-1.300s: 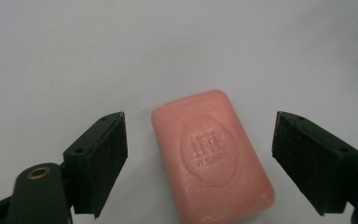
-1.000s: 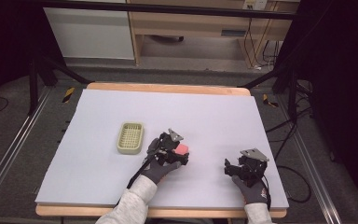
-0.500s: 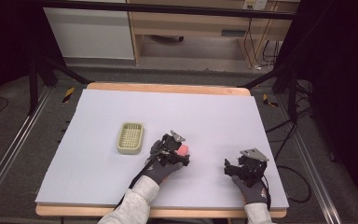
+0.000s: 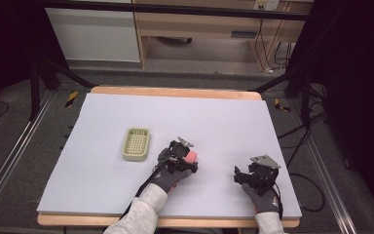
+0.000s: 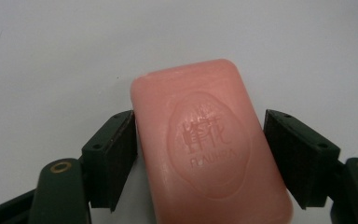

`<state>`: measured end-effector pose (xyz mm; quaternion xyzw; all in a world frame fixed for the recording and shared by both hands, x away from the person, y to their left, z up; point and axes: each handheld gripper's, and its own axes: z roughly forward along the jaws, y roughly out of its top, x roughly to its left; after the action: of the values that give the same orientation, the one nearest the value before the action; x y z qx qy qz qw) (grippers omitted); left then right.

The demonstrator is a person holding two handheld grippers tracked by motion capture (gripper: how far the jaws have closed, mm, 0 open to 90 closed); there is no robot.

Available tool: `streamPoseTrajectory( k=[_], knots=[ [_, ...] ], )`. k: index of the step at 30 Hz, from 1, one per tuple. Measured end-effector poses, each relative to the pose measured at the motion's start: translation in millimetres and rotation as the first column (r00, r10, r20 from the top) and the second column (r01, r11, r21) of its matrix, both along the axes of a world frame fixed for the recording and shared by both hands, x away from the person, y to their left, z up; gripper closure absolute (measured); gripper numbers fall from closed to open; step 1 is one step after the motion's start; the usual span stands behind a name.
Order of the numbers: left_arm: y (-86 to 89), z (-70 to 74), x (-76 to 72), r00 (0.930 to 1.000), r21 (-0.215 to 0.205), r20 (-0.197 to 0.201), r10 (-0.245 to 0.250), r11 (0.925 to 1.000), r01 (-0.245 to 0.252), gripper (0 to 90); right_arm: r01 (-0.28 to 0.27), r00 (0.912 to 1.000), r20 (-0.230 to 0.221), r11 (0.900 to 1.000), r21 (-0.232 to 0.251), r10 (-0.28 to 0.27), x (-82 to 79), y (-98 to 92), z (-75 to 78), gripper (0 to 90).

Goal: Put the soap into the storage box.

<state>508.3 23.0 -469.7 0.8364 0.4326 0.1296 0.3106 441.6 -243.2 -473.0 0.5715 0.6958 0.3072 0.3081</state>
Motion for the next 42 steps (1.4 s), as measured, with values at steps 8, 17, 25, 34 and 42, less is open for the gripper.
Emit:
streamPoseTrajectory(
  k=[8, 17, 25, 34, 42],
  knots=[
    [-0.4, 0.2, -0.4, 1.0, 0.013, -0.004, 0.006, 0.9999, -0.006, 30.3, -0.001, 1.0, 0.0, 1.0, -0.001, 0.001, 0.2, 0.2, -0.2, 6.1],
    [-3.6, 0.1, -1.6, 0.9999, 0.047, 0.003, 0.01, 0.9989, -0.01, 31.7, -0.001, 1.0, 0.0, 1.0, -0.002, 0.001, 0.2, 0.1, -0.1, 6.1],
    [-4.1, 1.2, -1.2, 0.9997, 0.058, 0.002, 0.024, 0.998, -0.024, 37.1, 0.0, 1.0, 0.0, 1.0, -0.001, 0.0, 0.1, 0.1, -0.1, 6.1],
    [-2.9, 2.2, -0.3, 0.9996, 0.052, -0.005, 0.028, 0.9983, -0.028, 37.3, 0.007, 1.0, -0.003, 1.0, 0.009, -0.007, -0.2, 0.3, 0.6, 6.1],
    [0.2, 5.8, -1.3, 0.9994, 0.055, -0.001, 0.034, 0.9979, -0.034, 37.3, 0.001, 1.0, 0.0, 1.0, 0.003, -0.001, -0.2, -0.4, 0.6, 6.1]
  ],
)
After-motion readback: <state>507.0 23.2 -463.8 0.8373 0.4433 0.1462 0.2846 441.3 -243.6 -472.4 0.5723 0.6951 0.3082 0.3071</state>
